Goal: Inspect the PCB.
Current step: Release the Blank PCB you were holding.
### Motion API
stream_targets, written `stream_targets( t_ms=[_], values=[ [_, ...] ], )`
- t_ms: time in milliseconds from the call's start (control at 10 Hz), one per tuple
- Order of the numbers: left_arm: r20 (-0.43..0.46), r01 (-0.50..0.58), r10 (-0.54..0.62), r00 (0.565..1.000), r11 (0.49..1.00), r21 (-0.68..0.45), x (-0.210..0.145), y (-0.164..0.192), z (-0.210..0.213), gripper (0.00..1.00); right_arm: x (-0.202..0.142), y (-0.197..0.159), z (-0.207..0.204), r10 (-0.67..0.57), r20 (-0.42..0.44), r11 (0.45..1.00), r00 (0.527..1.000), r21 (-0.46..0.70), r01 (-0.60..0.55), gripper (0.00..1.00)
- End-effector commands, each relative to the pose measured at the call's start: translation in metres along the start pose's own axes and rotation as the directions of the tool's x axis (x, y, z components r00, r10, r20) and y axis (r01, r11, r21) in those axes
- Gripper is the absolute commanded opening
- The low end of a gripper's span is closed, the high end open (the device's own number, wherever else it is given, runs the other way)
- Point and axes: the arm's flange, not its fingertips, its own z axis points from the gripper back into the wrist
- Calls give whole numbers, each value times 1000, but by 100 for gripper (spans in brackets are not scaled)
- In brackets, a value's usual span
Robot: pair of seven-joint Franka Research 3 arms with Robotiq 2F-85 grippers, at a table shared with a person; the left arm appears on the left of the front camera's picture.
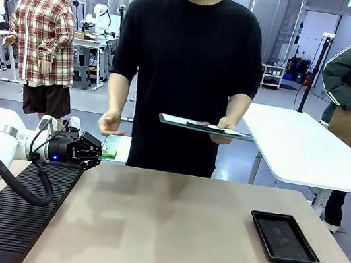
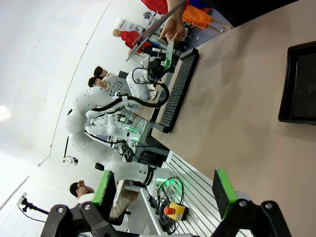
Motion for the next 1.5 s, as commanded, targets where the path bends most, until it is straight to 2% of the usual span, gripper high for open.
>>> stream_targets(
  t_ms=[0, 1000, 1100, 1200, 1300, 1400],
  values=[
    [5, -4, 4, 1000, 1000, -8, 0, -1, -2, 3, 1, 2, 0, 11, 8, 1000, 1000, 11, -11, 100],
    [0, 0, 0, 1000, 1000, 0, 0, 0, 0, 3, 1, 2, 0, 11, 8, 1000, 1000, 11, -11, 100],
    [-13, 5, -5, 1000, 1000, -5, 0, -4, 0, 37, 1, 2, 0, 11, 8, 1000, 1000, 11, -11, 100],
    [-7, 9, -9, 1000, 1000, 8, 1, -6, -2, 34, 1, 2, 0, 11, 8, 1000, 1000, 11, -11, 100],
    [-14, 10, -10, 1000, 1000, 12, 1, -7, -3, 68, 1, 2, 0, 11, 8, 1000, 1000, 11, -11, 100],
    [-27, 17, -17, 1000, 1000, 12, 1, -10, -2, 65, 1, 2, 0, 11, 8, 1000, 1000, 11, -11, 100]
  ],
)
